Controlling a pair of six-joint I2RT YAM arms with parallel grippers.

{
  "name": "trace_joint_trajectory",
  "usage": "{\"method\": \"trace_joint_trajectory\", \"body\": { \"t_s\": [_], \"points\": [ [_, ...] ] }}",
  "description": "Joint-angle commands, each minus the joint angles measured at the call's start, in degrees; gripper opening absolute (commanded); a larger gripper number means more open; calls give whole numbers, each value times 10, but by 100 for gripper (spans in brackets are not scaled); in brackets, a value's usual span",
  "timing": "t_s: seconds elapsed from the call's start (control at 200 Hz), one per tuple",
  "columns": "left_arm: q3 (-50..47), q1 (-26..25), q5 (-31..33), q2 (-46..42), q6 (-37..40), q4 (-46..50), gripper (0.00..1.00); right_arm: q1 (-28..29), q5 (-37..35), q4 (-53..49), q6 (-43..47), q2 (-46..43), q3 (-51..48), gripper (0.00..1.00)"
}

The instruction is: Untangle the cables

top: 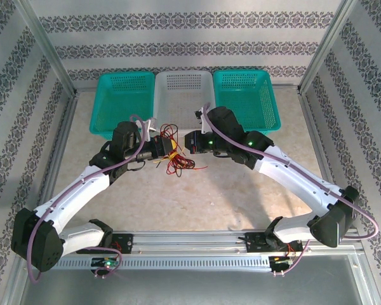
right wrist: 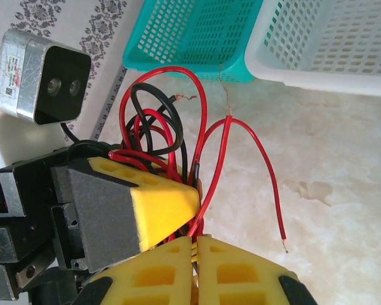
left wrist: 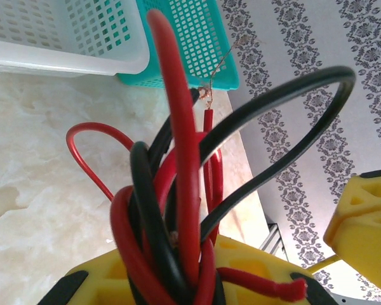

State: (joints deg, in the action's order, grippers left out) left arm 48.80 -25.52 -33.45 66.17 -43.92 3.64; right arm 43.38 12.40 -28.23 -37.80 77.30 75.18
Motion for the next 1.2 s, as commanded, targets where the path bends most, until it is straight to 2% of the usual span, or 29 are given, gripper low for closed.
{"method": "trace_joint_trajectory", "body": {
  "t_s": [0.0,0.16,0.34,0.495,0.605,0.82,0.974,1.064,1.194],
  "points": [
    [6,-6,-39,-3,-6,-49,0,-23,9,16,-8,-26,-9,0],
    [-16,-6,-100,11,-46,-125,0,-73,45,18,-17,-40,-2,0],
    [-54,-8,-160,6,-153,-302,0,-125,84,30,-27,-37,-2,0],
    [-75,-11,-182,11,-268,-492,0,-162,128,106,-66,-25,-42,0],
    [-70,-16,-182,23,-313,-569,0,-177,158,183,-108,-12,-83,0],
    [-70,-21,-118,48,-394,-714,0,-177,180,327,-185,8,-163,0],
    [-93,-21,-2,59,-412,-819,0,-160,173,455,-256,17,-248,0],
    [-103,-22,59,39,-358,-791,0,-137,141,537,-299,12,-306,0],
    [-120,-23,152,-22,-243,-655,0,-89,75,638,-351,3,-375,0]
  ]
}}
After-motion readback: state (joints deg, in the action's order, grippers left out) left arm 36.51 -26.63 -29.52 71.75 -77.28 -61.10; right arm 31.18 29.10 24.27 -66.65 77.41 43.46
